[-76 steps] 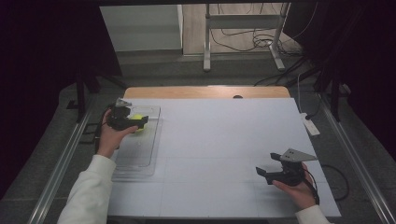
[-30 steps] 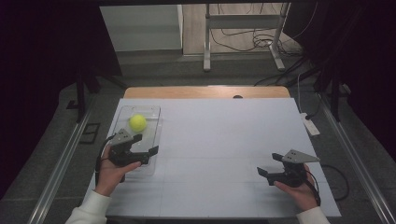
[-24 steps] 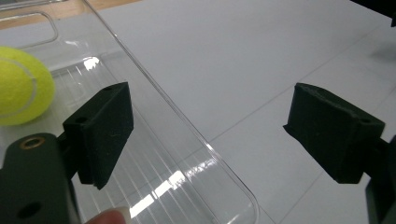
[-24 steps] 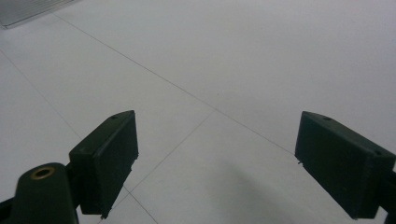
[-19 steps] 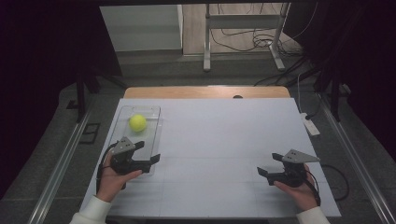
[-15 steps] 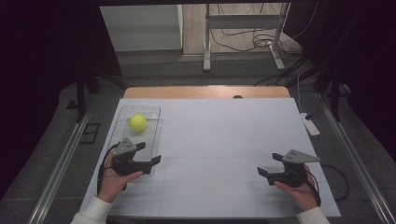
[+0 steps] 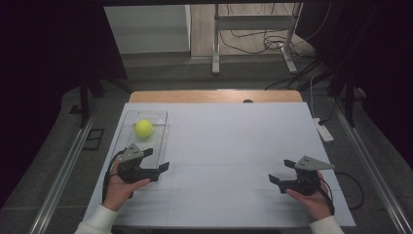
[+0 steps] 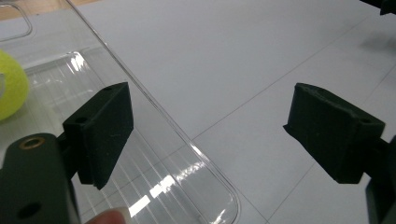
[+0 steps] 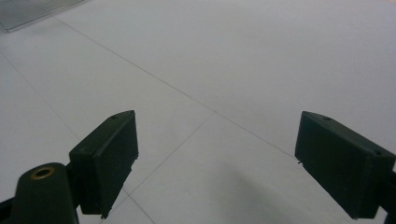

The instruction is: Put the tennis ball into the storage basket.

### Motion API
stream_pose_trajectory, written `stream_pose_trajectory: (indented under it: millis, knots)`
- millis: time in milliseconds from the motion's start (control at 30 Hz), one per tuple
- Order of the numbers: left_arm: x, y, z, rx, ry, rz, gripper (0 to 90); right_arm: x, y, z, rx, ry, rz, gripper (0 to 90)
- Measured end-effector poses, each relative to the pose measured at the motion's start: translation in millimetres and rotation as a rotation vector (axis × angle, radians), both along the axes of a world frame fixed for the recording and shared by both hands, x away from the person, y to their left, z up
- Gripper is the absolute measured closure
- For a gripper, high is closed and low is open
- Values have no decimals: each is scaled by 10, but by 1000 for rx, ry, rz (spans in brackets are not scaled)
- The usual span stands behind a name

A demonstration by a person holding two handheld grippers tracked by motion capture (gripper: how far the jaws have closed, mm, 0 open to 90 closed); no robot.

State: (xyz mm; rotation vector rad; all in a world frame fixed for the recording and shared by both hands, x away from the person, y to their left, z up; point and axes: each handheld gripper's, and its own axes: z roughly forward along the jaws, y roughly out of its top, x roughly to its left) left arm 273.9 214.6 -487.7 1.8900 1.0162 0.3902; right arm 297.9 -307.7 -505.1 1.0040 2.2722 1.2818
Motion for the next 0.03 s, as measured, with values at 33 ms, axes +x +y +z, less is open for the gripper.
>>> stream_pose_trajectory:
  millis: [33]
  knots:
    - [0, 2, 2, -1, -2, 1, 156, 8, -4, -2, 3, -1, 0, 140]
